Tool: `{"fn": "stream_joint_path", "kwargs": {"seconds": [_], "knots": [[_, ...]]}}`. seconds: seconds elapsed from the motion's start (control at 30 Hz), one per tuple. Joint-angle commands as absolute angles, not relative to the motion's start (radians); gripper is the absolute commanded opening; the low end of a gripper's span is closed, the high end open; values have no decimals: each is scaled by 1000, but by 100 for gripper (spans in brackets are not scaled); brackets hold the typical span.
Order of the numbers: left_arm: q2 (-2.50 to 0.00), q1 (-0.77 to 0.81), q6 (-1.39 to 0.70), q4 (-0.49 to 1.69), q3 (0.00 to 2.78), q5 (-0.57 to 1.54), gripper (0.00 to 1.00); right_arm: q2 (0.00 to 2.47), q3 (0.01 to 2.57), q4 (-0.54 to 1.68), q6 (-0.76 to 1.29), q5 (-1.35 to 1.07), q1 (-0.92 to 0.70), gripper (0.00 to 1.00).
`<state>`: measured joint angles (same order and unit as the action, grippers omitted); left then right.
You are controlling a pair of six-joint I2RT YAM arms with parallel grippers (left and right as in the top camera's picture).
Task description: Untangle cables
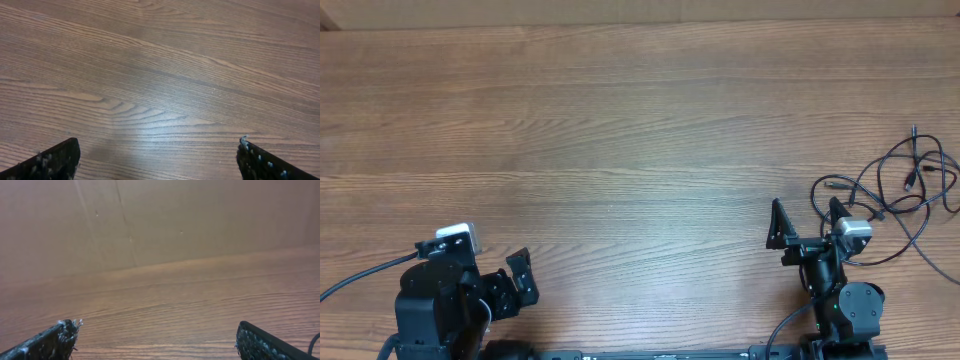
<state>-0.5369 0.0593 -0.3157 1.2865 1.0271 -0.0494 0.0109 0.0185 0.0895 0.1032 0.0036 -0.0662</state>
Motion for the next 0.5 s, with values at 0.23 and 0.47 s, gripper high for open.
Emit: {"fn": "stream_joint_path", "kwargs": {"seconds": [0.23,0.47], "knots": [[-530,66,-326,1283,1028,-52,100,3,8,84,96,-2,-62,100],[-486,64,-305,1217,982,-57,100,3,8,84,96,-2,-62,100]]}}
